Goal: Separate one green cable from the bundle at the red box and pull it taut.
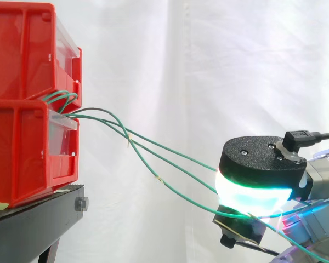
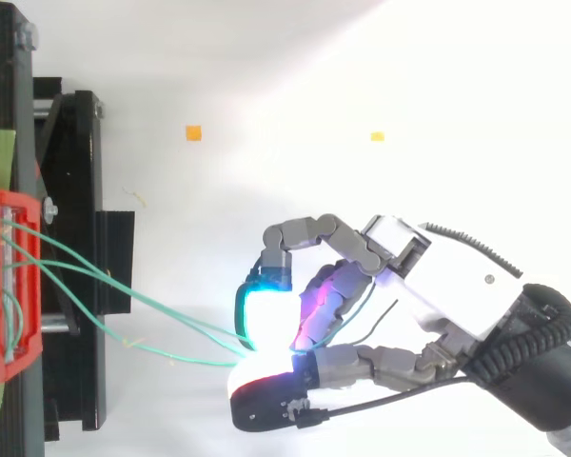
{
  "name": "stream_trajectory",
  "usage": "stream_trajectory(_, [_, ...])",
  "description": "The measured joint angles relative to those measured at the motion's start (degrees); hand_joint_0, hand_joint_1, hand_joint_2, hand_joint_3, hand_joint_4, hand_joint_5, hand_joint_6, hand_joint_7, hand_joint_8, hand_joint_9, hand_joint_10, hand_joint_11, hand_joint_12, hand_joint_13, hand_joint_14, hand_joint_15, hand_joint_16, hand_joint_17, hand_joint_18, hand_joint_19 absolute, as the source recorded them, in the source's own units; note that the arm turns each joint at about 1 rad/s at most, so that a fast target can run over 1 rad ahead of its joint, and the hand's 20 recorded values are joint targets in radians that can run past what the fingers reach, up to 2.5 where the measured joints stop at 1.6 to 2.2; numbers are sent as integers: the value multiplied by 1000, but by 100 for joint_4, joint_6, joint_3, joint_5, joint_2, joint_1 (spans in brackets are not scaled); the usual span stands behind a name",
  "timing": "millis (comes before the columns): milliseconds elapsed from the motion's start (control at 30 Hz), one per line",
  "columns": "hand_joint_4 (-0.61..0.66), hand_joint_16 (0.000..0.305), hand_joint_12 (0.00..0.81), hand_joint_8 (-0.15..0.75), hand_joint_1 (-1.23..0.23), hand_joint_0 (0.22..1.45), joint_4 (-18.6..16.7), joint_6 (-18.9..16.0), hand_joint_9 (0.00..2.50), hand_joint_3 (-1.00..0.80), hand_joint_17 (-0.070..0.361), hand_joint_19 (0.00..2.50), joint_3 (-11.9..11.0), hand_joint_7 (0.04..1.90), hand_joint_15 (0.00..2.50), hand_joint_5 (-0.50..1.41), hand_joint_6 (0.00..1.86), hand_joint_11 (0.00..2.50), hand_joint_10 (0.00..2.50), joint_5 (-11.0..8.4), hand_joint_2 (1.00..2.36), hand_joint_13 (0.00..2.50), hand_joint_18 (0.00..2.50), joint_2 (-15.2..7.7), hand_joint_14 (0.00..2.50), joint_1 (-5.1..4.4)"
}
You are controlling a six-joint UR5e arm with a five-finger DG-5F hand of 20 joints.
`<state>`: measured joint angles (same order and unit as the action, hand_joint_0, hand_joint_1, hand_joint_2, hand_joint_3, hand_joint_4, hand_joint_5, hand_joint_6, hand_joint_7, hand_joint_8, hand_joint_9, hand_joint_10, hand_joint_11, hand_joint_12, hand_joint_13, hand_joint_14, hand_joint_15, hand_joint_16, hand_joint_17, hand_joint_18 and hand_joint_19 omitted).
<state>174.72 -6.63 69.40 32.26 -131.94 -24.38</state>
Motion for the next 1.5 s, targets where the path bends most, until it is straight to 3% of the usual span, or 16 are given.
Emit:
stream_trajectory(100, [236,55,364,329,-1154,918,0,-3,1194,-500,124,825,-2,1262,891,-132,951,1499,7,0,1000,912,689,3,23,2])
stream_trajectory(367, [261,49,354,343,-1115,975,1,-4,1063,-500,111,903,0,1167,890,-162,964,1503,4,0,1000,792,529,3,23,17])
stream_trajectory(433, [281,50,357,354,-1174,897,1,-5,1001,-500,113,768,0,1153,831,-175,967,1488,3,0,1000,764,603,3,24,21])
stream_trajectory(533, [308,53,362,365,-1199,682,0,-5,912,-500,120,710,1,1161,803,-191,965,1461,5,0,1000,718,585,2,24,28])
stream_trajectory(633, [328,61,392,392,-1103,460,1,-5,926,-500,137,705,1,1172,792,-187,959,1395,5,4,1000,728,604,2,22,34])
stream_trajectory(700, [334,69,423,425,-954,379,1,-5,1007,-500,155,702,2,1201,782,-170,949,1360,5,15,1000,781,664,2,20,38])
stream_trajectory(833, [313,71,436,422,-816,366,1,-4,1112,-500,161,704,3,1255,778,-147,938,1337,5,59,1000,834,713,2,17,47])
stream_trajectory(1267, [215,50,349,286,-841,584,-4,22,1481,-500,113,783,2,1409,847,-68,920,1541,16,79,1000,1023,717,1,25,49])
stream_trajectory(1500, [171,49,340,277,-696,637,-23,31,1544,-500,109,784,-2,1426,855,-60,917,1532,17,63,1000,1053,737,1,25,49])
